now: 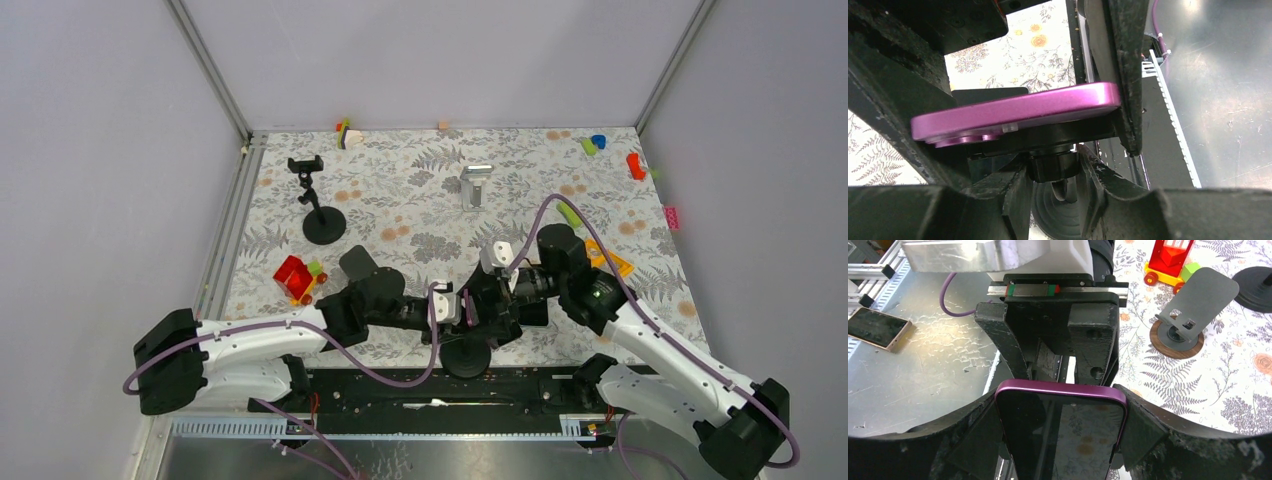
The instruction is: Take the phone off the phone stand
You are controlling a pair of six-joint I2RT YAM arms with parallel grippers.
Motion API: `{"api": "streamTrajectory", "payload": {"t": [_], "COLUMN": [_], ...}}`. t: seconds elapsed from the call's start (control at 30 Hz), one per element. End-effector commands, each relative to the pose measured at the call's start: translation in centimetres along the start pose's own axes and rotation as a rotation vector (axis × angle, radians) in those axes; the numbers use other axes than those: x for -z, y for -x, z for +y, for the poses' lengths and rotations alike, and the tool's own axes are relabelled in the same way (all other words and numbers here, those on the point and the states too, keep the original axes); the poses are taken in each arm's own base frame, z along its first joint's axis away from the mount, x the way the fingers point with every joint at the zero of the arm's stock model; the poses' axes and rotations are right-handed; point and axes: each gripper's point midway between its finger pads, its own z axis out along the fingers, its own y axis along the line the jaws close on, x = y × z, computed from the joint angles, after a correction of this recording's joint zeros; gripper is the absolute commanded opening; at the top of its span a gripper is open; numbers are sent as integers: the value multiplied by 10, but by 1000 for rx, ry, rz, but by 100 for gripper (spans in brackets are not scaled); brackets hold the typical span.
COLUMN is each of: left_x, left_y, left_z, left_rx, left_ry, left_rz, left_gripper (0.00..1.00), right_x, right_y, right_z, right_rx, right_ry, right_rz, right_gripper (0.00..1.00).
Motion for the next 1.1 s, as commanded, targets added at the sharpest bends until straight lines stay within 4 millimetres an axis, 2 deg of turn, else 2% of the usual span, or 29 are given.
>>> {"api": "streamTrajectory", "payload": {"t": [0.0, 0.2, 0.53, 0.87, 1.07], "left_x": [-6, -9, -8, -12, -12], "left_y": [8, 2, -9, -18, -22], "left_z": [-83, -82, -83, -84, -84], "left_rx": [-26, -14, 5, 24, 34], "left_ry": [-375, -376, -368, -376, -376], "left_rz": [-37, -23, -9, 19, 30], "left_gripper": [0, 0, 0, 0, 0], "right_x": [27, 37, 45, 55, 61], "right_y": [52, 87, 110, 142, 150], "right_z": [-67, -54, -43, -30, -26], "right_rx": [216, 274, 311, 350, 366], "right_ry": [-348, -353, -363, -375, -394], "right_rz": [-82, -159, -214, -317, -345], "right_gripper": [0, 0, 0, 0, 0]}}
